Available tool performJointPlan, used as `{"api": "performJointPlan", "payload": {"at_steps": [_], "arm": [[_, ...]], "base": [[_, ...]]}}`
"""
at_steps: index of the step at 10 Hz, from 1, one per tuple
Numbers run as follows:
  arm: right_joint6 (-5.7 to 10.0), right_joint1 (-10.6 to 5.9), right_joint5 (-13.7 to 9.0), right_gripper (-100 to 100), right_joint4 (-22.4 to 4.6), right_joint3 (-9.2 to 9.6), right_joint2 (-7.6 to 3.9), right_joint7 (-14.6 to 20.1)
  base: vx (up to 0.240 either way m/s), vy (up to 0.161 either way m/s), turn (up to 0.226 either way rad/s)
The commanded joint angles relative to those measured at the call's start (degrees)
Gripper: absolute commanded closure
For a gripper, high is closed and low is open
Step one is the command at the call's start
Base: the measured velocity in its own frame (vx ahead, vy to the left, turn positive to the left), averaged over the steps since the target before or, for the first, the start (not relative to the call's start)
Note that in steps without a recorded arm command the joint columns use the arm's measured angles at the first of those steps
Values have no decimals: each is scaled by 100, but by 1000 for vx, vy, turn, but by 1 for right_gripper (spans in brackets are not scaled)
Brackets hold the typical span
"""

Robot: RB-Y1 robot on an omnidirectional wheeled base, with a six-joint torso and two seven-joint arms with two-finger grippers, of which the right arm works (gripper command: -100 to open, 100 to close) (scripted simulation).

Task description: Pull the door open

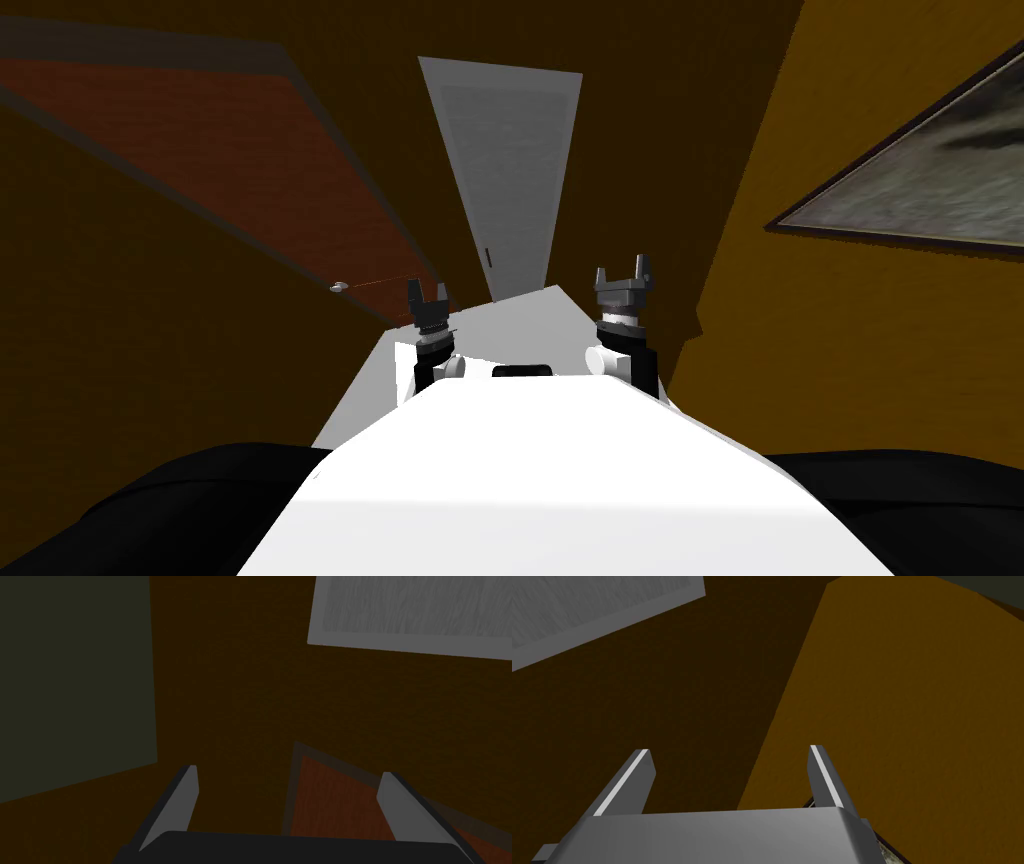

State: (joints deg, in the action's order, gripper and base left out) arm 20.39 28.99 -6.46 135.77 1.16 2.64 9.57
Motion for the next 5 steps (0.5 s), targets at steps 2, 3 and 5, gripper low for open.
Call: {"api": "performJointPlan", "payload": {"at_steps": [2,3,5], "arm": [[84,-100,-97,-100,-292,3,-97,195],[125,-149,-144,-100,-435,5,-141,290],[207,-246,-237,-100,-719,8,-216,480]], "base": [[94,39,119],[114,50,67],[113,30,99]]}}
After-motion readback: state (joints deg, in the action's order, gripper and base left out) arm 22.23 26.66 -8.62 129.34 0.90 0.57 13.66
